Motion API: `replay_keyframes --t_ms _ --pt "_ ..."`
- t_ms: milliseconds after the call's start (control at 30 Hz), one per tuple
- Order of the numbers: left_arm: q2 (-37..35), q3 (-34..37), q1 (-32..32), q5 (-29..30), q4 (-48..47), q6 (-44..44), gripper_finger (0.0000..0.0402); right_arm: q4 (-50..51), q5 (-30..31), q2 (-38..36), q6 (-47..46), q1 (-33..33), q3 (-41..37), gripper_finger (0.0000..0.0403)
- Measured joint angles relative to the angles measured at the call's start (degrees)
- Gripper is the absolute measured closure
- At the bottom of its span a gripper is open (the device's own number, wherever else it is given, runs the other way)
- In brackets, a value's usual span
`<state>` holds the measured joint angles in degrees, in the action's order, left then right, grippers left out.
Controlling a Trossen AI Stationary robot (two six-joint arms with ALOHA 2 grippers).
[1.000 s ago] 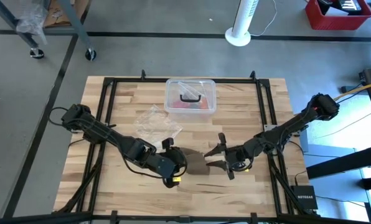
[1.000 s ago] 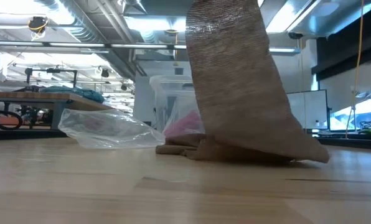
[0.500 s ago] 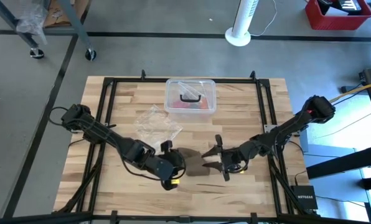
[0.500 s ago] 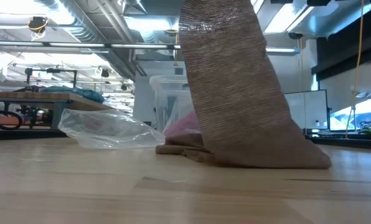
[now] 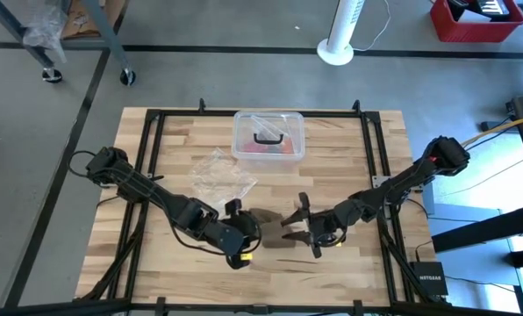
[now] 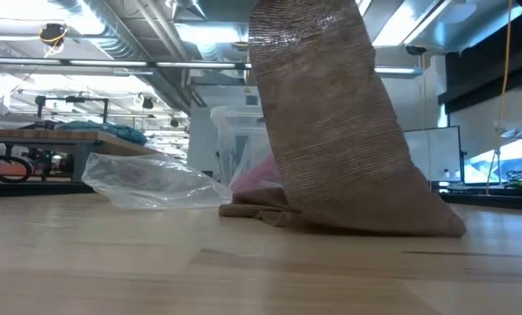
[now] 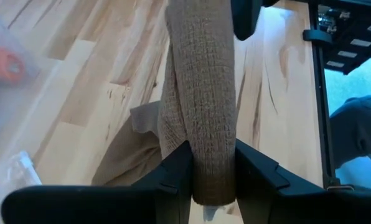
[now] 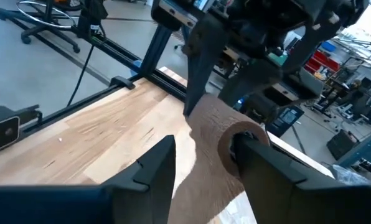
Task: Roll bandage
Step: Roll the brown bandage
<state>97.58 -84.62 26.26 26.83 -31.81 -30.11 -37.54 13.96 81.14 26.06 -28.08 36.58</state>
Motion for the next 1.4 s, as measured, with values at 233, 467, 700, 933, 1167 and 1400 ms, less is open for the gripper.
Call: replay_keyframes --t_ms 233,467,700,933,1167,1400 --pt "0.0 0.0 0.0 -0.2 -0.7 -0.5 0.0316 5.0 -0.2 1.4 0.9 0.0 2.7 0.0257" --pt "0.0 0.0 0.0 0.2 -0.4 -0.4 0.0316 6.7 -3.2 1.6 -0.3 0.0 2.8 0.0325" --pt "-0.1 0.0 0.1 0.4 -0.4 -0.1 0.0316 6.6 -0.5 1.6 -0.3 -0.1 2.8 0.0391" --pt "-0.1 -0.2 0.2 -0.7 -0.4 -4.0 0.0316 8.5 0.3 -0.5 -1.8 -0.1 2.8 0.0395" --pt "-0.9 -0.9 -0.4 -0.2 1.4 -1.2 0.0269 20.2 3.6 -10.2 -5.4 0.0 2.9 0.0398" --pt "-5.7 -2.5 -0.9 6.9 -0.5 8.6 0.0213 33.7 8.4 -24.4 -8.5 0.0 2.8 0.0399"
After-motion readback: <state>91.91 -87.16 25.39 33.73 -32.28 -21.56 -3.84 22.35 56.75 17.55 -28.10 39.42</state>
